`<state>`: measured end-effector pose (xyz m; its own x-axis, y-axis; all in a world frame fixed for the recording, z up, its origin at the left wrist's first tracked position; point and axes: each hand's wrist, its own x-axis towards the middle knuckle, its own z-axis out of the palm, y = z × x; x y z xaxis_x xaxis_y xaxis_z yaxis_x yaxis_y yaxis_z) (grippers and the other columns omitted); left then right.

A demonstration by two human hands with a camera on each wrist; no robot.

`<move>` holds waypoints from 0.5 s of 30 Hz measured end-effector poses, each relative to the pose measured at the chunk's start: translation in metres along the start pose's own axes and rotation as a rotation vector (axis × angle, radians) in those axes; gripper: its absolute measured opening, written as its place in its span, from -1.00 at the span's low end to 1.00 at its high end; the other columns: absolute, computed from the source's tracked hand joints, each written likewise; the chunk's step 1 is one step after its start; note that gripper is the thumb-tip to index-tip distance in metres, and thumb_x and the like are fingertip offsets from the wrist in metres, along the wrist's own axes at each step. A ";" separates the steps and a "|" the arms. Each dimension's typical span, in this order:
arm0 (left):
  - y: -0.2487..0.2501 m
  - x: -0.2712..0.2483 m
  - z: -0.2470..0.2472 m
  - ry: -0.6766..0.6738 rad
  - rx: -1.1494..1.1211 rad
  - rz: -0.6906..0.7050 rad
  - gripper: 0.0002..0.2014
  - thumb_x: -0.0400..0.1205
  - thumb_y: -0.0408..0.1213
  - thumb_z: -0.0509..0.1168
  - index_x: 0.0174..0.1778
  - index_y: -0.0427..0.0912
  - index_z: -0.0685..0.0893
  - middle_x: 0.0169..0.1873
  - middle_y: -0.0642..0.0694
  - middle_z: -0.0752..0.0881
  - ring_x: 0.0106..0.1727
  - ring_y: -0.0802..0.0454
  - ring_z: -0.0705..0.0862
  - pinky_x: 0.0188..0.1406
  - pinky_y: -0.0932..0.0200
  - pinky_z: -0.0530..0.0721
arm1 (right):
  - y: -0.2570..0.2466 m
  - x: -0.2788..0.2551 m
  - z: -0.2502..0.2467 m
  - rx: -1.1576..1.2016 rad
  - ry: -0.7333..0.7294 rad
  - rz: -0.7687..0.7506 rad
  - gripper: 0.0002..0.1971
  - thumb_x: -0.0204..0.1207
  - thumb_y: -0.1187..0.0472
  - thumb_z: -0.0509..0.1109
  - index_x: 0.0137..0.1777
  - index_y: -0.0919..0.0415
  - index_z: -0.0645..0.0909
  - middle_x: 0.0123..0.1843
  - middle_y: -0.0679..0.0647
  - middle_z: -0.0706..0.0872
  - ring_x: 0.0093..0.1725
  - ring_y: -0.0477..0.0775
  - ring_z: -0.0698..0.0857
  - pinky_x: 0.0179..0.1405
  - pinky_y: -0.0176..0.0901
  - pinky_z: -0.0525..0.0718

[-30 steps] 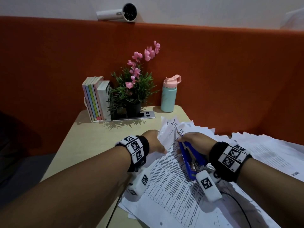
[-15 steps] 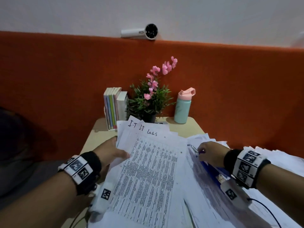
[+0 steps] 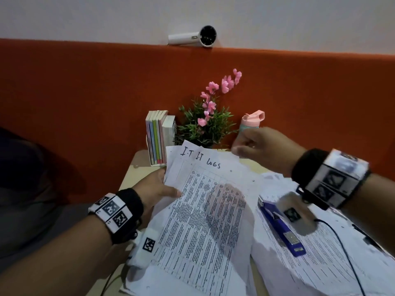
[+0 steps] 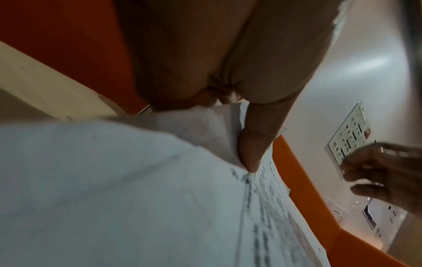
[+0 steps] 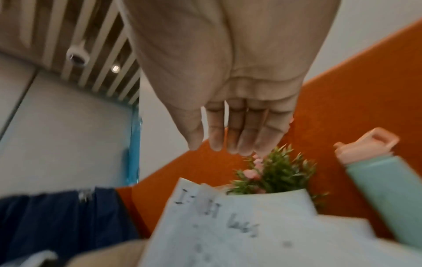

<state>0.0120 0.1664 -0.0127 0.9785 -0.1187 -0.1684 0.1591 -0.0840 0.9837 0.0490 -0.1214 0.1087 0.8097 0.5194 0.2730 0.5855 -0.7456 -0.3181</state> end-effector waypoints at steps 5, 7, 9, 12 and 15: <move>0.013 -0.008 0.020 -0.005 -0.024 0.030 -0.43 0.49 -0.70 0.41 0.38 -0.16 0.59 0.19 -0.14 0.81 0.25 -0.17 0.76 0.37 -0.17 0.60 | -0.016 0.037 0.041 -0.062 -0.099 0.005 -0.62 0.58 -0.01 0.45 0.34 0.08 0.58 0.20 -0.03 0.67 0.10 -0.02 0.65 0.07 -0.15 0.65; 0.016 -0.011 0.024 -0.011 -0.016 0.024 -0.39 0.48 -0.67 0.43 0.40 -0.09 0.57 0.19 -0.09 0.81 0.24 -0.13 0.77 0.37 -0.18 0.59 | -0.010 0.041 0.057 -0.054 -0.003 0.014 -0.67 0.58 0.06 0.45 0.31 0.07 0.57 0.19 0.01 0.62 0.11 0.04 0.61 0.10 -0.06 0.65; 0.019 -0.014 0.028 -0.024 -0.005 0.026 -0.39 0.47 -0.67 0.44 0.38 -0.07 0.57 0.18 -0.07 0.82 0.22 -0.09 0.78 0.38 -0.15 0.58 | -0.005 0.041 0.064 0.024 0.096 0.021 -0.78 0.57 0.10 0.45 0.17 0.03 0.59 0.06 -0.04 0.60 0.04 0.05 0.58 0.01 -0.06 0.62; 0.021 -0.018 0.031 -0.065 -0.007 0.019 -0.37 0.48 -0.70 0.42 0.42 -0.11 0.54 0.20 -0.09 0.80 0.25 -0.08 0.77 0.41 -0.13 0.56 | 0.001 0.036 0.065 0.155 0.157 0.026 -0.91 0.58 0.11 0.46 -0.06 0.01 0.58 -0.13 -0.11 0.54 -0.15 -0.05 0.53 -0.23 -0.24 0.47; 0.024 -0.019 0.034 -0.052 0.025 0.050 -0.45 0.58 -0.41 0.47 0.49 -0.07 0.51 0.31 -0.03 0.75 0.35 -0.02 0.71 0.52 -0.18 0.48 | 0.004 0.033 0.063 0.213 0.175 0.010 -0.88 0.61 0.20 0.42 -0.12 0.01 0.56 -0.14 -0.10 0.60 -0.22 -0.15 0.53 -0.29 -0.33 0.46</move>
<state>-0.0072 0.1327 0.0122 0.9770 -0.1744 -0.1223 0.1058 -0.1009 0.9893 0.0804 -0.0815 0.0594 0.8077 0.4184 0.4155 0.5870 -0.6366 -0.5001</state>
